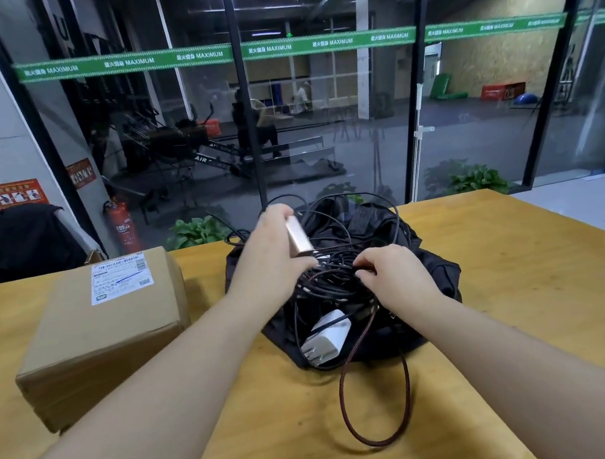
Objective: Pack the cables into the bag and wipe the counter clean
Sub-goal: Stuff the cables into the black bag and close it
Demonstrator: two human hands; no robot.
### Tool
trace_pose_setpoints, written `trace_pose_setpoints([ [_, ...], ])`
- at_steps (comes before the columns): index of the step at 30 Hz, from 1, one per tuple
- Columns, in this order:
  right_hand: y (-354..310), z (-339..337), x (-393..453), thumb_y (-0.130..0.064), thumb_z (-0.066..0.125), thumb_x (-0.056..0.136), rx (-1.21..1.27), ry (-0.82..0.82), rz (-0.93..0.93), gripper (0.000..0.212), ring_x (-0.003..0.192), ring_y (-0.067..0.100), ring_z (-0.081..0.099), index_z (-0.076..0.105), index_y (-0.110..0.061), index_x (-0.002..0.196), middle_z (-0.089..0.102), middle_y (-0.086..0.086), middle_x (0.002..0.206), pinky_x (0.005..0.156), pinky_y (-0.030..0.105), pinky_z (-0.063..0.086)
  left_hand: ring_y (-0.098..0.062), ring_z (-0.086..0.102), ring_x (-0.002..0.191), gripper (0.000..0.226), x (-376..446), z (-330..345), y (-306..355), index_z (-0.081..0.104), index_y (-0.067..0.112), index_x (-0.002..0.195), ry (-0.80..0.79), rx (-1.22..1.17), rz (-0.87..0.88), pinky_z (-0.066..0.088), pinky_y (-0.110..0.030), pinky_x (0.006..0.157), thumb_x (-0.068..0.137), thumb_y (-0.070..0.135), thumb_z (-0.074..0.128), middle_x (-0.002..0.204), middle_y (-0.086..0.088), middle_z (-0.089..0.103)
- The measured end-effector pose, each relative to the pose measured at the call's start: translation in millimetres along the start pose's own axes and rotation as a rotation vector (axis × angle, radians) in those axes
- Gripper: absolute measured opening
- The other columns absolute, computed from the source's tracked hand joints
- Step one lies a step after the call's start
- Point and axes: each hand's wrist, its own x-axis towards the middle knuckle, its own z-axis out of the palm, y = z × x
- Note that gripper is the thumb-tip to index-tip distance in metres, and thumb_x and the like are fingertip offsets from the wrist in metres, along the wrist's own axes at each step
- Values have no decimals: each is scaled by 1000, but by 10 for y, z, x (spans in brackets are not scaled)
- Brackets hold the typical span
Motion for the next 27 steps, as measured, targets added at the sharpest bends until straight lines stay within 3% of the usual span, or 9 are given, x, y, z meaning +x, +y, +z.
trace_pose_setpoints([
  [6,137,-130,-38,-31,67,83,42,84,22,29,111,19,46,61,-19,110,56,-2,109,92,28,39,-17,37,135,63,55,338,25,37,19,142,-242,128,144,31,-30,109,86,24,66,146,3,41],
  [10,304,-293,-84,-40,71,71,-56,-124,241,42,102,22,44,44,-21,97,44,-2,97,82,32,41,-17,39,133,47,81,413,51,41,20,141,-320,186,186,34,-31,107,95,20,50,147,1,42],
  [13,334,-359,-61,-29,67,79,43,-209,331,31,79,21,52,46,-14,97,52,0,81,62,31,45,-17,34,138,48,60,405,129,39,15,142,-385,202,214,28,-29,109,98,34,42,151,-1,35],
  [15,340,-348,-17,-23,59,86,-45,-167,349,17,58,19,46,46,-13,80,48,1,66,45,26,33,-15,24,143,58,27,391,165,32,15,146,-438,227,230,23,-29,113,96,42,43,156,0,26],
  [17,351,-322,33,-17,55,88,-136,-137,369,34,47,19,36,36,-14,60,37,1,54,40,25,25,-13,14,146,64,4,390,178,26,14,148,-491,254,242,22,-31,116,95,45,44,158,1,18],
  [20,405,-333,135,-20,52,91,-144,-110,388,42,45,18,35,32,-12,55,36,2,52,40,23,24,-13,6,147,71,-1,447,153,21,12,149,-550,288,244,20,-31,117,93,50,44,160,2,9],
  [22,411,-382,181,-21,48,93,-36,-69,404,42,46,18,32,31,-11,56,34,3,54,41,24,22,-16,24,142,64,9,497,126,36,10,140,-554,296,225,28,-32,113,93,52,42,152,0,29],
  [24,397,-425,209,-20,45,94,95,-23,428,42,47,18,28,28,-11,56,30,2,54,43,25,19,-19,47,115,51,27,531,103,52,9,112,-517,289,200,41,-34,97,91,55,41,118,1,50],
  [27,372,-455,224,-23,44,95,186,54,422,45,48,18,24,24,-13,56,26,3,54,46,27,16,-18,47,92,46,20,534,111,48,14,84,-486,268,190,40,-30,76,88,59,41,91,6,48],
])
